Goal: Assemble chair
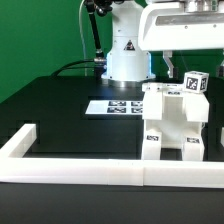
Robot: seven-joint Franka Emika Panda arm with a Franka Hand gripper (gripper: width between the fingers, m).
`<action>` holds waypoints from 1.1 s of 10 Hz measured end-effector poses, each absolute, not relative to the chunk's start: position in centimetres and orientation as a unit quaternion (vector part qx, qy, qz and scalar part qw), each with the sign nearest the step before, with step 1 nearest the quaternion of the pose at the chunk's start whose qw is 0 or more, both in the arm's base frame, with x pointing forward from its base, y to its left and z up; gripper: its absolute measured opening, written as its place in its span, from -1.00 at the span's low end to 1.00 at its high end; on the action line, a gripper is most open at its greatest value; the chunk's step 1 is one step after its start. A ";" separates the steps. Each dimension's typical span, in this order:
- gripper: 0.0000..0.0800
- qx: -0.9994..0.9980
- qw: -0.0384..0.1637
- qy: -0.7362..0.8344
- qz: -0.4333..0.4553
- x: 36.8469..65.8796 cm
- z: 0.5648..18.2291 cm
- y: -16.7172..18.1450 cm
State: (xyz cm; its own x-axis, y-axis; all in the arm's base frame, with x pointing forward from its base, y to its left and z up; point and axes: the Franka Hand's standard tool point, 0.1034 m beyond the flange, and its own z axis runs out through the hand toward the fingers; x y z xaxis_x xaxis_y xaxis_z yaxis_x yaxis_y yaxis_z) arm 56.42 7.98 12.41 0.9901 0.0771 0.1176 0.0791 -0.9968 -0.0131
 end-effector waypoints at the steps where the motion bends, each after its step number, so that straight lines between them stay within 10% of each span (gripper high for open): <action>1: 0.62 -0.996 0.007 -0.071 -0.059 56.5 12.4 7.9; 10: 0.60 -0.958 -0.019 -0.281 -0.056 56.6 12.4 7.5; 11: 0.16 -0.958 -0.019 -0.280 -0.056 56.6 12.4 7.5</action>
Offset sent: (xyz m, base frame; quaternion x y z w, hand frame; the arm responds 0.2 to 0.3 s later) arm 0.0019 0.0023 0.0013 0.0002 -0.0051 -0.1362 0.9907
